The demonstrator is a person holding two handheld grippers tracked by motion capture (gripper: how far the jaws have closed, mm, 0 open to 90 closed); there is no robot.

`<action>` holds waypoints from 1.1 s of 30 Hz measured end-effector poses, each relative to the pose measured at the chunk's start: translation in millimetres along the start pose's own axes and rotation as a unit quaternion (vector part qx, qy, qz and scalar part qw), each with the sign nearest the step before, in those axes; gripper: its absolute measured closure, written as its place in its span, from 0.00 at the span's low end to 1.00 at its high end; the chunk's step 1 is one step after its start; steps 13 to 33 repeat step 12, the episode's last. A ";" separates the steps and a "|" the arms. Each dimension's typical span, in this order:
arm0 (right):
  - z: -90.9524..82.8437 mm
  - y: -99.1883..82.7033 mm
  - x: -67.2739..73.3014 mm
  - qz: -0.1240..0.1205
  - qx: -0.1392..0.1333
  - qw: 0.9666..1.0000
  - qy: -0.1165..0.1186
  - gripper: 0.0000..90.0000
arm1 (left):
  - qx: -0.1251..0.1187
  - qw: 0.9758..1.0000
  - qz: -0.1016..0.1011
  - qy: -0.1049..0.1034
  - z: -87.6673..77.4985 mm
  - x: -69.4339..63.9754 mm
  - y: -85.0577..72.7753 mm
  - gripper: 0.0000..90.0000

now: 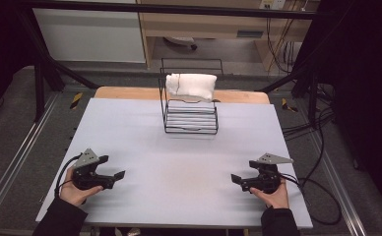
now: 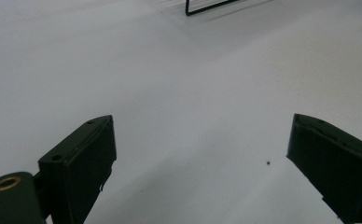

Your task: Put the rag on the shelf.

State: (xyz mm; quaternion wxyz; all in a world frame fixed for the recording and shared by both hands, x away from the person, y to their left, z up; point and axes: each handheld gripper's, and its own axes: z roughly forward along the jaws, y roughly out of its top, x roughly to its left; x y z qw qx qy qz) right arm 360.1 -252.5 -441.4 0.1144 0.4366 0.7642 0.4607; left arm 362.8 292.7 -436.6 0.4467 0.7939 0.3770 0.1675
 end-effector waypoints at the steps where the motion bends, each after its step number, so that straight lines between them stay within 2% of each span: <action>1: -0.4 -1.0 -0.4 -0.002 0.001 1.000 0.000 0.01 | 0.001 1.000 0.001 -0.001 -0.2 -0.5 -0.8 0.09; 33: -1.4 -3.1 -1.6 0.000 0.000 1.000 0.003 0.01 | -0.001 1.000 -0.002 -0.002 -0.4 -1.5 -3.8 0.09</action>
